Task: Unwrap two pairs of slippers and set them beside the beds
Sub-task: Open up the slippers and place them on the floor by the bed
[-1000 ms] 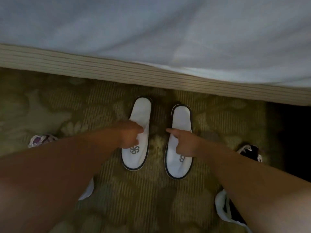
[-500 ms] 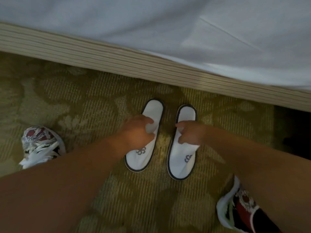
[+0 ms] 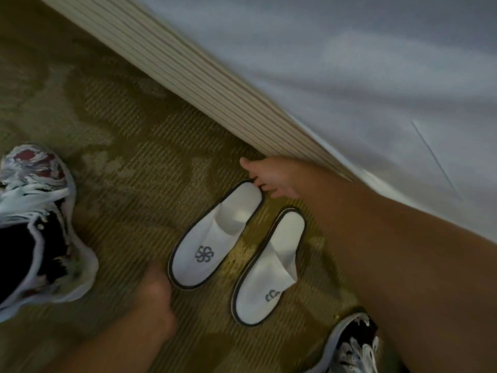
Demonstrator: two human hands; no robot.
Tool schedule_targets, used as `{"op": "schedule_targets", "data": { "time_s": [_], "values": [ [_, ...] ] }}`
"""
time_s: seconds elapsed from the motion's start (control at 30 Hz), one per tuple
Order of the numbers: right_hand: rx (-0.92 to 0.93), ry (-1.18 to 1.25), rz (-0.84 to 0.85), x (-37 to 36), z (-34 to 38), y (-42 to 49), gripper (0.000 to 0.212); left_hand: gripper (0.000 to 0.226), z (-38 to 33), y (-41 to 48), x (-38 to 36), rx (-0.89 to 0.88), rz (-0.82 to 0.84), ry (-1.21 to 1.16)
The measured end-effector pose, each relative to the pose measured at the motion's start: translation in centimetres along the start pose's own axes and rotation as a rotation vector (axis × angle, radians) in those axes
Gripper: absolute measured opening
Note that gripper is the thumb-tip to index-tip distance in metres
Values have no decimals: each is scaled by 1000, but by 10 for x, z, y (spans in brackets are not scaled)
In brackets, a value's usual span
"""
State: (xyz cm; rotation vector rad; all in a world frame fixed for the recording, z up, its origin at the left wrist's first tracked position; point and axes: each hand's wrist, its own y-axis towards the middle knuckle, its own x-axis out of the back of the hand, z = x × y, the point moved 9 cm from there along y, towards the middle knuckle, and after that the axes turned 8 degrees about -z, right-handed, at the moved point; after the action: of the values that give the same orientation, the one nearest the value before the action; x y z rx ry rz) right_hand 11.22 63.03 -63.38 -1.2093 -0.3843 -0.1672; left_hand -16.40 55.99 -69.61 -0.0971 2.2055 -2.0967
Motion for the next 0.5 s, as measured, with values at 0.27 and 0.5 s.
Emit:
{"op": "schedule_targets", "data": {
  "time_s": [0.27,0.5],
  "values": [
    [-99,-42,-68,2,-7,17,97,62,1,-7,-1,80,-36,-6],
    [-79,-112,-50,-6,8,19,94,72,11,-9,3,169,-55,-41]
  ]
}}
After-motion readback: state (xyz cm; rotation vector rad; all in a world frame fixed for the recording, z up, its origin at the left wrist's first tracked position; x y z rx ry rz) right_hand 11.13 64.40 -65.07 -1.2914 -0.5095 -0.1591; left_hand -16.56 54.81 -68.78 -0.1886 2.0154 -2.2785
